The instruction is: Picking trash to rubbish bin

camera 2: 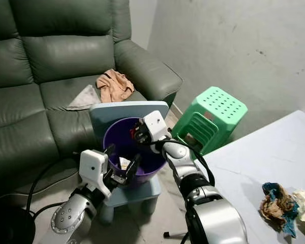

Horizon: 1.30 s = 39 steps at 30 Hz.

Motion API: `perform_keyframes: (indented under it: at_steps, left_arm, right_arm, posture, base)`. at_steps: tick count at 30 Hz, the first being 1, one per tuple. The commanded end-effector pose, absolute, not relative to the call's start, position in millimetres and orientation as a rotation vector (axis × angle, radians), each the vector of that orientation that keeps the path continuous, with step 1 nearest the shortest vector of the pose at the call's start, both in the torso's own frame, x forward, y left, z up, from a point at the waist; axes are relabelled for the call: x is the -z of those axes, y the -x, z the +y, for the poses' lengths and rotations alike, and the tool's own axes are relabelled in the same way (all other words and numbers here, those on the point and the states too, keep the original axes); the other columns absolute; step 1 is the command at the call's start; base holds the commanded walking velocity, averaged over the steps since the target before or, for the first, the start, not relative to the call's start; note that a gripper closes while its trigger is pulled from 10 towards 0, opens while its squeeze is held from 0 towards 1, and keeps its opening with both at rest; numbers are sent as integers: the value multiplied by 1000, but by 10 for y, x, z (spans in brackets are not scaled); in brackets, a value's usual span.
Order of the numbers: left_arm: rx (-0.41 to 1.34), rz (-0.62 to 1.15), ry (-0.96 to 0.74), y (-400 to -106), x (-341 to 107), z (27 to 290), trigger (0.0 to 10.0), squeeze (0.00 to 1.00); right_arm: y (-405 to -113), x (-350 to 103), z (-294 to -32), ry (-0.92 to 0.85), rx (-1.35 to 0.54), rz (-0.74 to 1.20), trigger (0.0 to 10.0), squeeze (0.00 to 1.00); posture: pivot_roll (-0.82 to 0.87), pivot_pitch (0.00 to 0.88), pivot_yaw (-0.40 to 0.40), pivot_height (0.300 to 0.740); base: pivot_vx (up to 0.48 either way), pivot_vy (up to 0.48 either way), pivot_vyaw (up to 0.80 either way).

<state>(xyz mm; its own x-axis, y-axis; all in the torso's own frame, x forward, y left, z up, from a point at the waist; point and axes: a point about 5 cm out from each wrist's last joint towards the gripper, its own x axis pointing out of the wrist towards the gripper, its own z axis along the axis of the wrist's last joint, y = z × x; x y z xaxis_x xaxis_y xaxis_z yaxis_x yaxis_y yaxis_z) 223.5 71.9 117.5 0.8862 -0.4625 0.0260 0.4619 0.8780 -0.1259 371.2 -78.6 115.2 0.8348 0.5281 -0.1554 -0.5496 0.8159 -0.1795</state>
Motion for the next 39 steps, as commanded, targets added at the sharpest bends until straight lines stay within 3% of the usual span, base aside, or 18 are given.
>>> perform_keyframes:
  at_steps: [1,14,15,16,25,39]
  left_arm:
    - [503,1,146,-2189,-1204,646,10000,0]
    - [482,-10,179,-2128,-1251,653,10000,0]
    - [481,-10,178,-2129,-1252,652,10000,0]
    - [481,-11,177,-2131,-1253,653,10000,0]
    - [485,-21,175,-2172,-1276,654,10000,0]
    - [485,-21,175,-2175,-1283,649,10000,0]
  right_arm:
    - [-3740,-1121,-882,239,-521,147,10000,0]
    - [-3718,-1046,-786,235,-523,218,10000,35]
    - [-3721,-1056,-774,240,-522,211,10000,969]
    - [-3722,-1066,-756,227,-528,207,10000,1000]
    - [-3720,-1166,-647,125,-623,156,10000,1000]
    - [-3737,-1226,-604,131,-647,137,10000,1000]
  posture:
    - [156,147,-223,740]
    - [180,178,-240,740]
    - [181,178,-240,740]
    - [180,178,-239,740]
    - [176,172,-237,740]
    - [178,168,-234,740]
  base:
    - [0,0,0]
    - [0,0,0]
    - [0,0,0]
    - [0,0,0]
    - [0,0,0]
    - [0,0,0]
